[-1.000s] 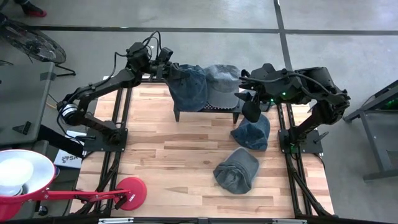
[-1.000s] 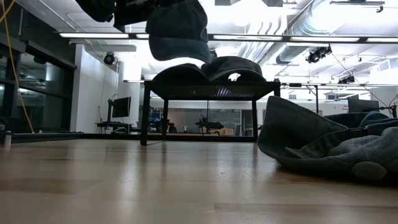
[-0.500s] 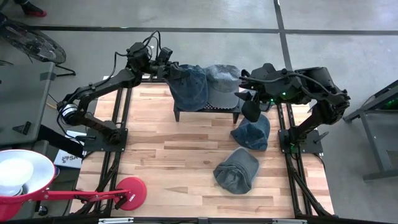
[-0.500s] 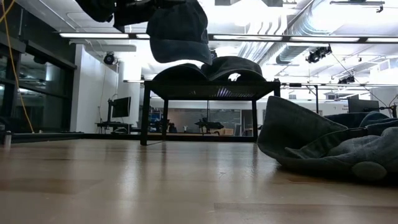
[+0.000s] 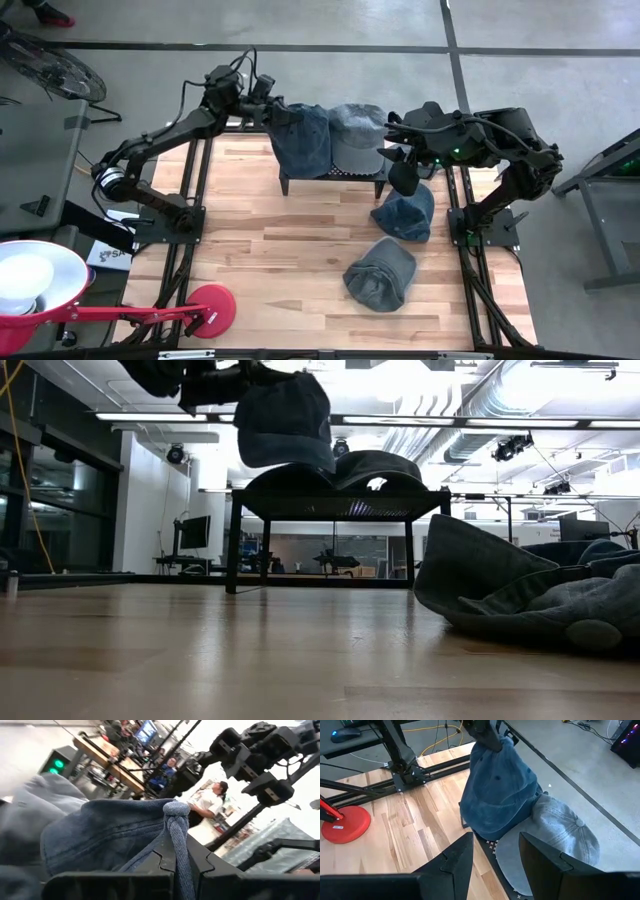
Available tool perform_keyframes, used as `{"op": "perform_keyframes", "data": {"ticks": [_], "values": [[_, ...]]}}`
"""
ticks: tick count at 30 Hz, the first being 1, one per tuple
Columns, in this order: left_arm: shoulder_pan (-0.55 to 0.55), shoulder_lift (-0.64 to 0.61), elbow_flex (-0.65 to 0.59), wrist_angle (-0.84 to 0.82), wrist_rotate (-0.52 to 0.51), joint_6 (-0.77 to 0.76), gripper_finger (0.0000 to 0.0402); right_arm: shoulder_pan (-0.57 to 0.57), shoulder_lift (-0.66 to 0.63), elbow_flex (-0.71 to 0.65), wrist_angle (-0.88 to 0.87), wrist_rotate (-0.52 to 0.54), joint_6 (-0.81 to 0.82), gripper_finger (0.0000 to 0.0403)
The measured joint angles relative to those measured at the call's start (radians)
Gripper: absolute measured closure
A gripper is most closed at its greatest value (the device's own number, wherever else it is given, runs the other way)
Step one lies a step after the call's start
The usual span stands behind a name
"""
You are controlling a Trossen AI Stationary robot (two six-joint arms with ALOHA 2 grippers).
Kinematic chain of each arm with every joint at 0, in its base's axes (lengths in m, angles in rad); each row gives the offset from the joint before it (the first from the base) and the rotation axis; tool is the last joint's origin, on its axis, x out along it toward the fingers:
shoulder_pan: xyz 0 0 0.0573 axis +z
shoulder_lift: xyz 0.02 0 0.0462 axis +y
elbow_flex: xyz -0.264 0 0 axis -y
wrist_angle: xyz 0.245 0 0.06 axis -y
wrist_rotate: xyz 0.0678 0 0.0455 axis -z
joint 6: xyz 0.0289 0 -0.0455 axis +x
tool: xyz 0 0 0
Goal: Pick & Place hat
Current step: Stack the left blue cap on top of the blue cap on the shelf
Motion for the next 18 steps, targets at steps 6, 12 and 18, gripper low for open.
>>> {"op": "perform_keyframes", "data": {"ticks": [6,12,18], "values": [[0.031,0.0,0.0,0.006,0.024,0.004,0.0402,0.0,0.0,0.0,0.0,0.007,0.0,0.0251],[0.029,0.0,0.0,0.005,0.035,0.051,0.0402,0.0,0.0,0.0,0.0,0.02,-0.005,0.0252],[0.029,0.012,0.0,0.012,0.034,0.093,0.0402,0.0,0.0,0.0,0.0,0.028,-0.008,0.0253]]}}
